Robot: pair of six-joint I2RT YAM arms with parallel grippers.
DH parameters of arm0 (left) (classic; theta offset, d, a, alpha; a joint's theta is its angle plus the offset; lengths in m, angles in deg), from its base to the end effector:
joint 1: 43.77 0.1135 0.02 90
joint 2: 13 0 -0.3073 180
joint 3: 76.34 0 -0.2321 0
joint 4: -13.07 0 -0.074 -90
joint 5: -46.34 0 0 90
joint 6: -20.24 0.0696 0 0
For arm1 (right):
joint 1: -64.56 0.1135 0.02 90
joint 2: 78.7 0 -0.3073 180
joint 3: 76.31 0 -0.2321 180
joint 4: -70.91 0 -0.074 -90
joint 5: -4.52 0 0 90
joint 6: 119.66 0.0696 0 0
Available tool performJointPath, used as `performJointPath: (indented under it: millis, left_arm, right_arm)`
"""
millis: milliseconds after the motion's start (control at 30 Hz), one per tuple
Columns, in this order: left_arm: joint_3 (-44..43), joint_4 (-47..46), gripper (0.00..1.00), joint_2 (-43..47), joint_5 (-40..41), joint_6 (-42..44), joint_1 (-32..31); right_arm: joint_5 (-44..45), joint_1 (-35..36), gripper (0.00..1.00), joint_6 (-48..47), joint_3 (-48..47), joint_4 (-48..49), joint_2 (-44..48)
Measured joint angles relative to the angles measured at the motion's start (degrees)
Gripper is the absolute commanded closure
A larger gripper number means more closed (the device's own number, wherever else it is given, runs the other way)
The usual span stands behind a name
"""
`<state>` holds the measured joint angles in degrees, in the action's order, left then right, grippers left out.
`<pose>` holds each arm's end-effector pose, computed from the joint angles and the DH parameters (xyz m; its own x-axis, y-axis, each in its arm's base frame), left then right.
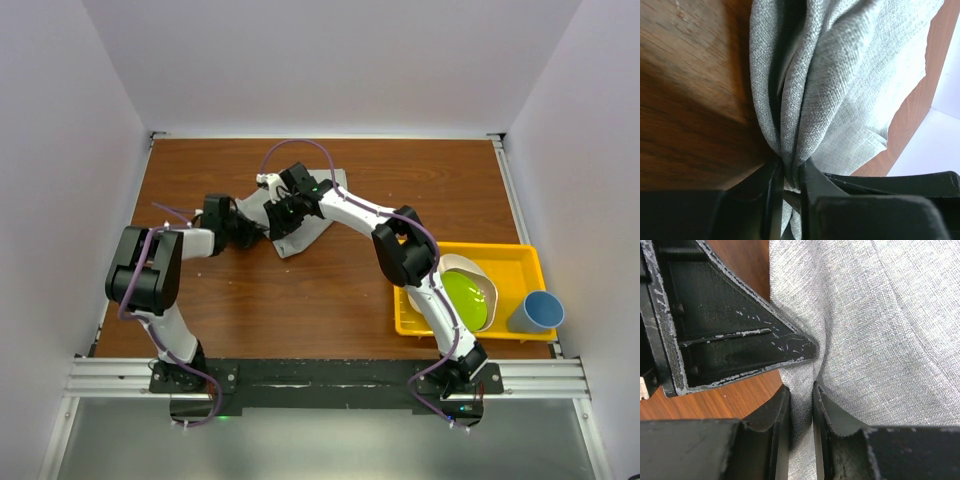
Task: Fold the napkin, place the utensils inside, and roll it up
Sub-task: Roll the napkin with the utensil
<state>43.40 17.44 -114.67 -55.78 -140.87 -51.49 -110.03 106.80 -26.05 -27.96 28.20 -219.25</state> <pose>0.3501 -0.0622 0.1591 -0.4915 -0.8669 -0.0834 -0.5824 0.3984 -0.7086 0.4039 0.4058 0.1652 -0.6297 -0.4944 -0.5993 -0.7644 0.5321 0.3641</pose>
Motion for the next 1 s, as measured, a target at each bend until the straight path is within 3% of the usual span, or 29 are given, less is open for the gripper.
performJointPath:
  millis: [33, 100, 233, 367, 467, 633, 800, 867, 933, 1000]
  left_arm:
    - [0.0, 0.1, 0.95, 0.0, 0.0, -0.1, 0.0]
    - [-0.3, 0.7, 1.0, 0.0, 0.0, 0.2, -0.1]
    - [-1.6, 3.6, 1.0, 0.3, 0.9, 0.3, -0.8]
    - [-3.1, 7.5, 1.0, 0.6, 1.6, -0.3, -1.5]
    - [-5.2, 12.2, 1.0, 0.7, 2.1, -1.0, -2.1]
    - [-7.2, 17.9, 1.0, 0.8, 1.7, -2.8, -2.7]
    - [-9.1, 22.7, 1.0, 0.7, 1.3, -4.4, -2.9]
    - [-9.7, 24.1, 1.0, 0.5, 1.0, -4.9, -2.8]
    - [-10.4, 25.5, 1.0, 0.4, 0.9, -5.0, -2.8]
    - [-11.1, 27.0, 1.0, 0.3, 0.9, -5.0, -2.8]
  right_arm:
    - [0.1, 0.0, 0.8, -0.2, 0.0, -0.1, 0.0]
    - [0.8, 0.1, 0.72, -0.6, 0.0, -0.3, 0.2]
    - [2.4, 1.0, 0.44, -1.4, 1.0, -0.5, 1.4]
    - [4.7, 2.8, 0.29, -3.0, 3.4, -0.3, 3.5]
    - [8.3, 4.8, 0.23, -4.7, 6.8, 1.0, 5.8]
    - [15.3, 7.7, 0.22, -5.6, 13.8, 5.8, 9.5]
    - [24.0, 10.4, 0.28, -5.6, 19.7, 12.9, 11.5]
    - [28.0, 11.4, 0.32, -5.4, 21.3, 15.6, 11.6]
    - [30.9, 12.0, 0.45, -4.9, 23.0, 18.9, 12.0]
    - [33.4, 12.6, 0.51, -4.9, 24.4, 22.0, 12.2]
